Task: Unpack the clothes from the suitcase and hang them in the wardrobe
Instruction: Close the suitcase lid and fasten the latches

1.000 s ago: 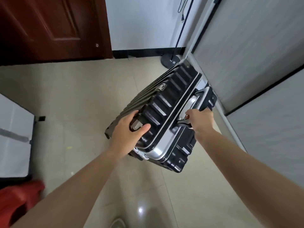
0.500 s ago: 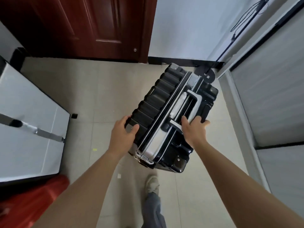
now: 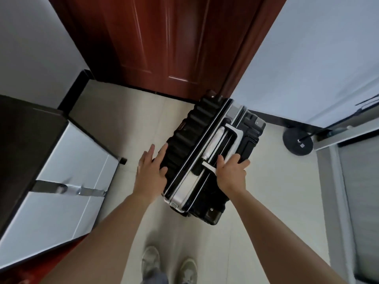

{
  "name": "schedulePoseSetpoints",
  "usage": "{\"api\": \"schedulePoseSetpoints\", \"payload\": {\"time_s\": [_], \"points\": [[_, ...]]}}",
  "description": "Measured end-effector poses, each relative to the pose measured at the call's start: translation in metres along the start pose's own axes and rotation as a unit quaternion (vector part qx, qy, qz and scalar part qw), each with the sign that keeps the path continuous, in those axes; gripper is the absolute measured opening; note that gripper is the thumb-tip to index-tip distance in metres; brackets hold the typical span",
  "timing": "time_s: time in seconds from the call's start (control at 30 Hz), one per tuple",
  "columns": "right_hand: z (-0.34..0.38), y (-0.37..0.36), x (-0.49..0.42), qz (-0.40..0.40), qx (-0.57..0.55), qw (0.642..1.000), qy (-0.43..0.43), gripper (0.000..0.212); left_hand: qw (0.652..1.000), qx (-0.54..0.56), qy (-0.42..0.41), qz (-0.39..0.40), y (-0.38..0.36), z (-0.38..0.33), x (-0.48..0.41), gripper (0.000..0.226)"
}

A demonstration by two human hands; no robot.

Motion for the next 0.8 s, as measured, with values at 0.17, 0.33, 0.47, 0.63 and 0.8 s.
{"api": "schedulePoseSetpoints", "payload": {"time_s": [0.17,0.33,0.47,0.63,0.8], "points": [[0.089,-0.017,-0.061,0.033,0.07,0.994,0.076,0.04,0.954,-0.287,-0.08,0.024,0.048,0.019,-0.05,0.097],[0.192,-0.032,-0.1,0.066,0.074,0.988,0.121,0.049,0.923,-0.37,-0.085,0.062,0.106,0.038,-0.104,0.071],[0.263,-0.049,-0.126,0.078,0.154,0.968,0.181,0.053,0.924,-0.364,-0.076,0.089,0.143,0.056,-0.149,0.037],[0.349,-0.079,-0.153,0.091,0.215,0.937,0.261,0.052,0.929,-0.359,-0.03,0.088,0.185,0.09,-0.192,0.038],[0.431,-0.106,-0.156,0.053,0.297,0.887,0.349,0.05,0.901,-0.431,0.008,0.043,0.227,0.12,-0.216,0.057]]}}
Point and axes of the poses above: each hand's wrist, its own x-axis away from the middle knuckle, its own y-axis out of the back of the hand, z = x × y, the point moved 3 cm from there along -x, towards the middle knuckle, and after that the axes turned 7 degrees about -x, right-handed, at the moved point
